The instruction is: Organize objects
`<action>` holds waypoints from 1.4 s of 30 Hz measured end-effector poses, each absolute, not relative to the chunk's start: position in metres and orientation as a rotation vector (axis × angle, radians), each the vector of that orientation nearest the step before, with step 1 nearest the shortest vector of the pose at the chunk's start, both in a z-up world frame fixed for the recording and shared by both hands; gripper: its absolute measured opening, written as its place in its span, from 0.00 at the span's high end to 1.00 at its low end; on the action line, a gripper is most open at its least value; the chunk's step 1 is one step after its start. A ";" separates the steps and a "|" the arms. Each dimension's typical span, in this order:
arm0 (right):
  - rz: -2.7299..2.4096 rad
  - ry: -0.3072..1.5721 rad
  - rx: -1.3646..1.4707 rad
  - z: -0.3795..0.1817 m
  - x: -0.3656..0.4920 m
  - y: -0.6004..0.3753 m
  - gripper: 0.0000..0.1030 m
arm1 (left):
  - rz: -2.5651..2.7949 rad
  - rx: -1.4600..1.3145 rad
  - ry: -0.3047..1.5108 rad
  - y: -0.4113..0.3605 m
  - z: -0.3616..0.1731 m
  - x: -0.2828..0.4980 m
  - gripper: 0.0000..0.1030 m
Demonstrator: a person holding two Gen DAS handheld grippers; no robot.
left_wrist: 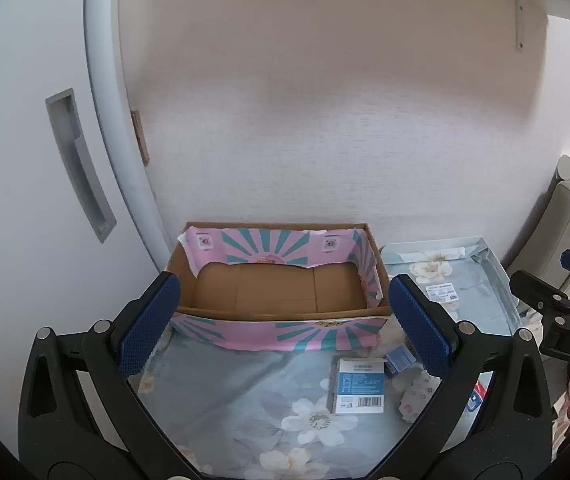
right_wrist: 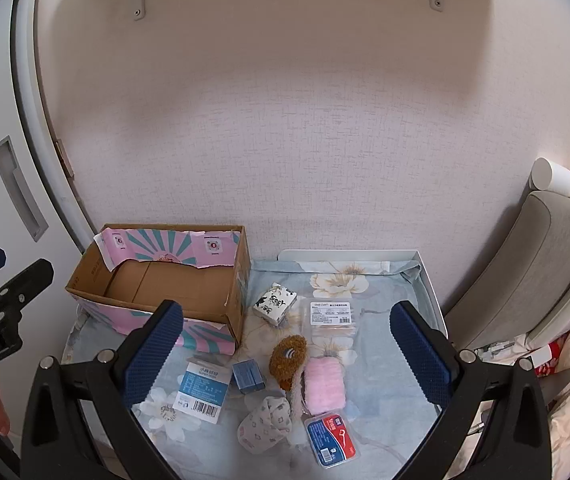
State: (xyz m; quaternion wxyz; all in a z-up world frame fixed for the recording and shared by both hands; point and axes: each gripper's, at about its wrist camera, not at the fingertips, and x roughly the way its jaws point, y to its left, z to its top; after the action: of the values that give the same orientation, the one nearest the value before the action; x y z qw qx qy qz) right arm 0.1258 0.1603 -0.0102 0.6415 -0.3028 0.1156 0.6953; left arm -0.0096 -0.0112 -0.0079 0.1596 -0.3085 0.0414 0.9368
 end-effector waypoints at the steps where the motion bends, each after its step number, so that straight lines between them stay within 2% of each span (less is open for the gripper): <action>1: 1.585 0.264 -0.690 -0.010 0.125 0.160 0.00 | 2.670 -0.883 0.121 -0.011 -0.008 -0.010 0.00; 18: 1.561 0.250 -0.678 -0.007 0.124 0.152 0.00 | 2.583 -0.884 0.107 -0.017 -0.003 -0.010 0.00; 42: 1.521 0.264 -0.667 -0.009 0.120 0.146 0.00 | 2.365 -0.842 0.181 -0.017 -0.004 -0.004 0.00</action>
State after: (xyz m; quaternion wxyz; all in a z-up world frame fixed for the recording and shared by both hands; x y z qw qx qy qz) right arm 0.1203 0.1459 -0.0090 0.6668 -0.2954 0.1169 0.6741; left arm -0.0041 -0.0168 -0.0045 0.3074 -0.3185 0.0684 0.8941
